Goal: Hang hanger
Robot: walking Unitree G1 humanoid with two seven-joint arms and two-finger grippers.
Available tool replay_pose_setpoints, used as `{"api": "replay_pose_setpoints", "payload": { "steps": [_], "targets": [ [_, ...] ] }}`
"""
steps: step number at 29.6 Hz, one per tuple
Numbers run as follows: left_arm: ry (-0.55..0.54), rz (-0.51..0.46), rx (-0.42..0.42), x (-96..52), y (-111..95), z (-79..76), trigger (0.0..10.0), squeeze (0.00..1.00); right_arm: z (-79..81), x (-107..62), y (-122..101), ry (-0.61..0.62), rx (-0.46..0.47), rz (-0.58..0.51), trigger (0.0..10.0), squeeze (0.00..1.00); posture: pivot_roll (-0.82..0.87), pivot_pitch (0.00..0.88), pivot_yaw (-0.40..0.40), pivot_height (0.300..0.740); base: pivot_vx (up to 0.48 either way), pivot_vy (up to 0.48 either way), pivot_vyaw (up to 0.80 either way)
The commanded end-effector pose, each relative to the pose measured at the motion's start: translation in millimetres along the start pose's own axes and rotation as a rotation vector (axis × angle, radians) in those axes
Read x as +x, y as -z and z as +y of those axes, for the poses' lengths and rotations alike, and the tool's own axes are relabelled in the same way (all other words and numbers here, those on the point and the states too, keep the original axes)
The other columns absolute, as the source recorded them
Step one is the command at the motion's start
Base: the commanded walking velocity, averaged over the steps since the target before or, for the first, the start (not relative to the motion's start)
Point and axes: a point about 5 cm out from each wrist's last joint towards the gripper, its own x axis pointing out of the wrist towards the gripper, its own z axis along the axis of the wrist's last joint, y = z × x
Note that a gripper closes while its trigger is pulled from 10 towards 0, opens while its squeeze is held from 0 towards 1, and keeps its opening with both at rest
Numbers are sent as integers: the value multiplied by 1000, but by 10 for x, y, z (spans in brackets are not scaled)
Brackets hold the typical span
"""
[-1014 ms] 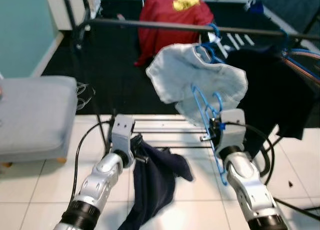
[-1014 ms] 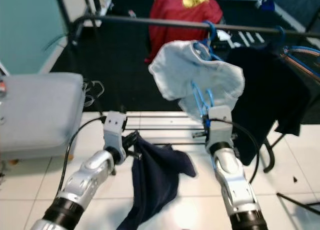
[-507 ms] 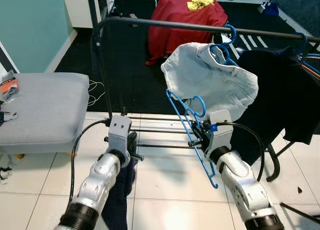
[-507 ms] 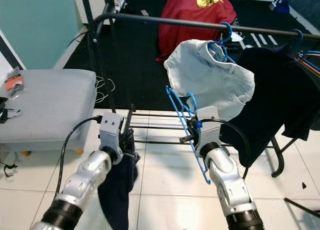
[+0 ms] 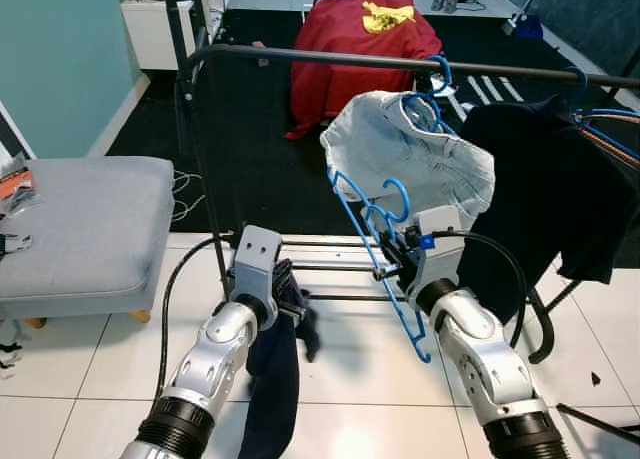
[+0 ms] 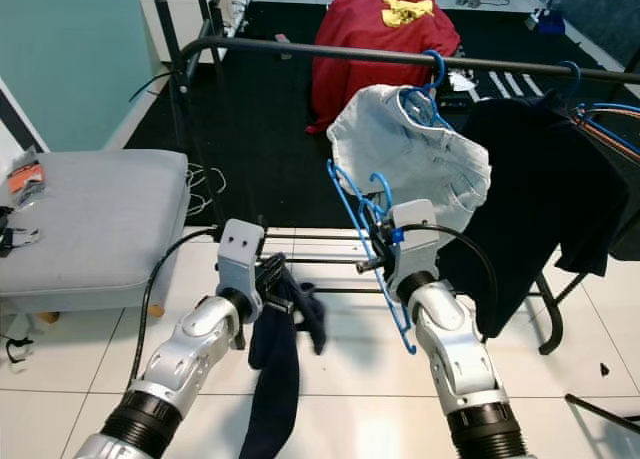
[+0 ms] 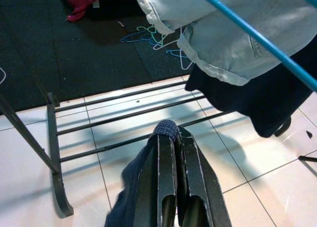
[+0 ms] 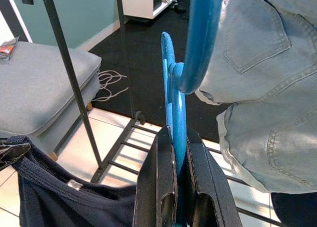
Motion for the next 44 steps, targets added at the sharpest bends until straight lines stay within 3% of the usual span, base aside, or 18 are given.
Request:
{"api": "replay_pose_setpoints", "payload": {
  "steps": [1, 8, 12, 14, 15, 17, 28, 33, 44],
  "targets": [
    [-10, -26, -3, -18, -25, 14, 10000, 0, -26, -24, -11, 9, 6, -8, 10000, 0, -54, 123, -26, 740, 360, 0, 0],
    [-15, -35, -2, -11, -54, 28, 10000, 0, -87, -47, -60, 35, 11, -27, 10000, 0, -56, 129, -24, 740, 368, 0, 0],
    [-19, -46, 4, 24, -96, 60, 10000, 0, -143, 12, -312, 4, -27, -80, 10000, 0, -62, 132, -22, 740, 371, 0, 0],
    [-19, -46, 4, 24, -96, 60, 10000, 0, -143, 12, -312, 4, -27, -80, 10000, 0, -62, 132, -22, 740, 375, 0, 0],
    [-26, -48, 2, 33, -100, 91, 10000, 0, -127, 51, -483, -37, -61, -116, 10000, 0, -64, 130, -22, 740, 375, 0, 0],
    [-28, -48, 1, 35, -101, 101, 10000, 0, -119, 63, -540, -50, -72, -127, 10000, 0, -64, 130, -22, 740, 375, 0, 0],
    [-41, -50, -2, 33, -112, 135, 10000, 0, -48, 80, -707, -119, -88, -158, 10000, 0, -62, 132, -23, 740, 374, 0, 0],
    [-35, -41, 1, 31, -94, 139, 10000, 0, -78, 103, -855, -108, -98, -184, 10000, 0, -62, 135, -25, 740, 355, 0, 0],
    [-9, -38, 4, 25, -84, 99, 10000, 0, -191, 145, -898, -35, -84, -173, 10000, 0, -61, 139, -25, 740, 128, 0, 0]
  ]
}}
